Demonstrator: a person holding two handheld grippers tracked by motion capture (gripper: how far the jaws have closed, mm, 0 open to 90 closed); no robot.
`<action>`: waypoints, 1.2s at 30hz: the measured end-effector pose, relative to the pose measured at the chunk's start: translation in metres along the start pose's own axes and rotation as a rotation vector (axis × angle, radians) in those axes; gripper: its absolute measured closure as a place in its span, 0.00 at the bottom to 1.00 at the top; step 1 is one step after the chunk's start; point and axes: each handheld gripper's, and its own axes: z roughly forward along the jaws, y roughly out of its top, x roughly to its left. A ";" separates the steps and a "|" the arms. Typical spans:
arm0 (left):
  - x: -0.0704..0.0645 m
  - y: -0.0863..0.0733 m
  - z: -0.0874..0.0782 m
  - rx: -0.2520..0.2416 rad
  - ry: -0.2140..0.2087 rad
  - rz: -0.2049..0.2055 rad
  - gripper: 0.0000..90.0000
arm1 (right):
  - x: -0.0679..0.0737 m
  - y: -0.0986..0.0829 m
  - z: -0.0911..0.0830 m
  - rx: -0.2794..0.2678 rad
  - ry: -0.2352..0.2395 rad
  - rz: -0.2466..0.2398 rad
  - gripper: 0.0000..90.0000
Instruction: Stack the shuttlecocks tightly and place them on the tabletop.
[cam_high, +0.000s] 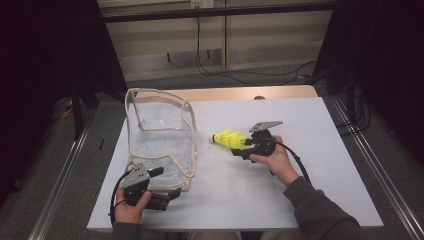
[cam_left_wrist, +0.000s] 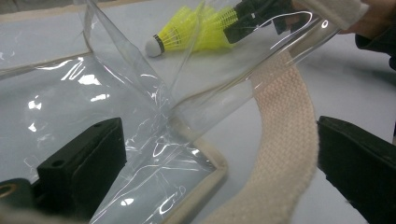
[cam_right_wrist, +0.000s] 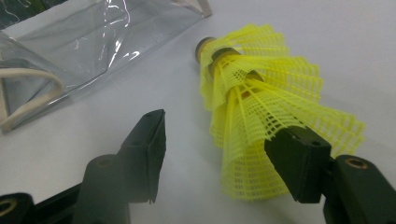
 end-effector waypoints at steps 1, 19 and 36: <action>0.000 0.000 0.000 0.002 -0.001 -0.003 0.03 | 0.001 0.001 0.001 0.002 -0.002 0.001 0.41; 0.000 0.000 0.000 0.002 -0.006 -0.002 0.03 | 0.011 0.006 0.016 -0.026 -0.075 0.013 0.58; 0.001 0.000 0.000 -0.001 -0.007 -0.001 0.03 | 0.011 0.003 0.027 -0.041 -0.120 0.057 0.66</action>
